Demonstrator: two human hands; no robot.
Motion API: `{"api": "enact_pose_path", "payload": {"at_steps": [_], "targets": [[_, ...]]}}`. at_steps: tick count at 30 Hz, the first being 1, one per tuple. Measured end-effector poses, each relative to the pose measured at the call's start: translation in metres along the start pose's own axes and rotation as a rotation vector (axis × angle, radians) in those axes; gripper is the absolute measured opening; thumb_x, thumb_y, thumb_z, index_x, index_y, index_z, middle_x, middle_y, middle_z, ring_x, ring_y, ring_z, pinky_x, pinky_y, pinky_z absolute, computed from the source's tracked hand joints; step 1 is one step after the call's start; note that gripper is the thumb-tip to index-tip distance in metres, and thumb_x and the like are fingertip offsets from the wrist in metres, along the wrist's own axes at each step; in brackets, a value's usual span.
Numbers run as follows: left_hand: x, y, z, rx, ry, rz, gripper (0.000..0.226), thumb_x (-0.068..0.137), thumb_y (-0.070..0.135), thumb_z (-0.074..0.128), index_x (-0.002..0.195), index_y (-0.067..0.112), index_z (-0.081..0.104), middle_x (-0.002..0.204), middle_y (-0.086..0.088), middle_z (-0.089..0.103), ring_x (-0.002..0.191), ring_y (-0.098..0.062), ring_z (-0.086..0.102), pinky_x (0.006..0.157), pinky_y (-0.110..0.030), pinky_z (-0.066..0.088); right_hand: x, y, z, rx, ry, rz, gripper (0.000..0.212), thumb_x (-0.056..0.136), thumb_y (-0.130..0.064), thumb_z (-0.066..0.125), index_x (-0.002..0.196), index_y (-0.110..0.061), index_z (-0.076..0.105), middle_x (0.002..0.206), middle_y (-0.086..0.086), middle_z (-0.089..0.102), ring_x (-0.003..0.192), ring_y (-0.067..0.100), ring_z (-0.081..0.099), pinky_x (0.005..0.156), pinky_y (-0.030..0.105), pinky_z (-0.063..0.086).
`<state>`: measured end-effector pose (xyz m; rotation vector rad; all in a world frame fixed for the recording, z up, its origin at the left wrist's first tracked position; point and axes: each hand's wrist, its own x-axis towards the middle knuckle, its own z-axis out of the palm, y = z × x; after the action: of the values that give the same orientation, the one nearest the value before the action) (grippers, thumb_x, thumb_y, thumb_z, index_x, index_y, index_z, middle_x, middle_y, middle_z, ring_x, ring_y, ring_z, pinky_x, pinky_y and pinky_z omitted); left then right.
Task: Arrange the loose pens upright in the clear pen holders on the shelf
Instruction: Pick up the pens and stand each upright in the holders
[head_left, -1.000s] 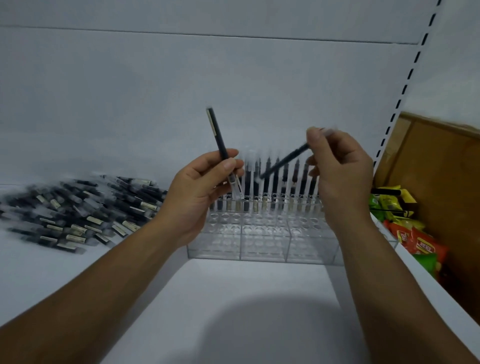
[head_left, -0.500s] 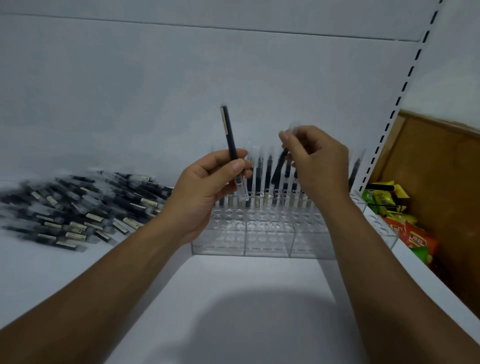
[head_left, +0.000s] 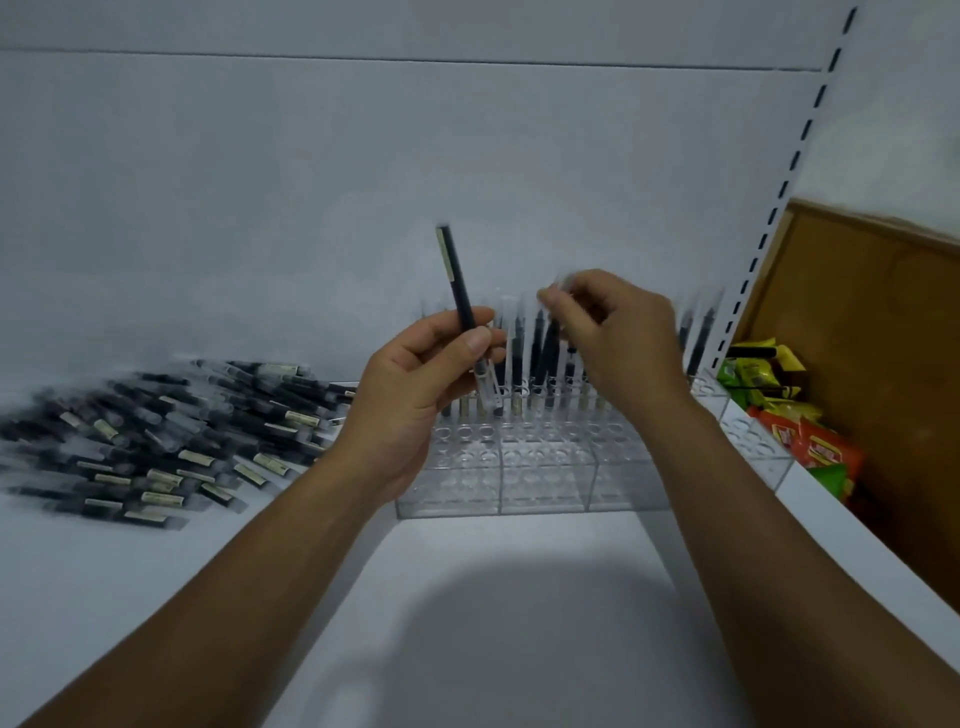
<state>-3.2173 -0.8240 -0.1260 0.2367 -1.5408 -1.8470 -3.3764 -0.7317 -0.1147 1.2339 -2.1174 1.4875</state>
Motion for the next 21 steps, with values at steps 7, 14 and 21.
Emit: {"api": "enact_pose_path", "payload": {"at_steps": [7,14,21], "targets": [[0.000,0.002,0.001,-0.008,-0.008,-0.018,0.031,0.076,0.022,0.065,0.106,0.014,0.068,0.095,0.000,0.075,0.092,-0.011,0.069,0.075,-0.017,0.051,-0.006,0.002,0.006,-0.156,-0.136,0.018,0.027,0.092,-0.042,0.062,0.092,-0.018,0.073,0.066,-0.008,0.062,0.062,0.012,0.059,0.062,0.027,0.046],[0.002,-0.001,-0.002,0.027,0.000,-0.014,0.030,0.075,0.024,0.067,0.104,0.017,0.070,0.097,0.001,0.073,0.096,-0.011,0.067,0.085,-0.023,0.052,-0.008,0.002,0.001,-0.292,-0.223,0.065,0.032,0.092,-0.049,0.058,0.098,-0.022,0.073,0.074,-0.013,0.065,0.068,0.006,0.058,0.065,0.024,0.046],[0.003,-0.001,-0.002,-0.017,0.024,-0.019,0.024,0.080,0.015,0.067,0.103,0.015,0.069,0.095,-0.002,0.072,0.093,-0.014,0.068,0.081,-0.020,0.052,-0.026,-0.022,-0.022,-0.010,-0.247,0.019,0.039,0.083,-0.062,0.045,0.089,-0.032,0.070,0.079,-0.014,0.068,0.073,0.004,0.063,0.067,0.021,0.051]]}}
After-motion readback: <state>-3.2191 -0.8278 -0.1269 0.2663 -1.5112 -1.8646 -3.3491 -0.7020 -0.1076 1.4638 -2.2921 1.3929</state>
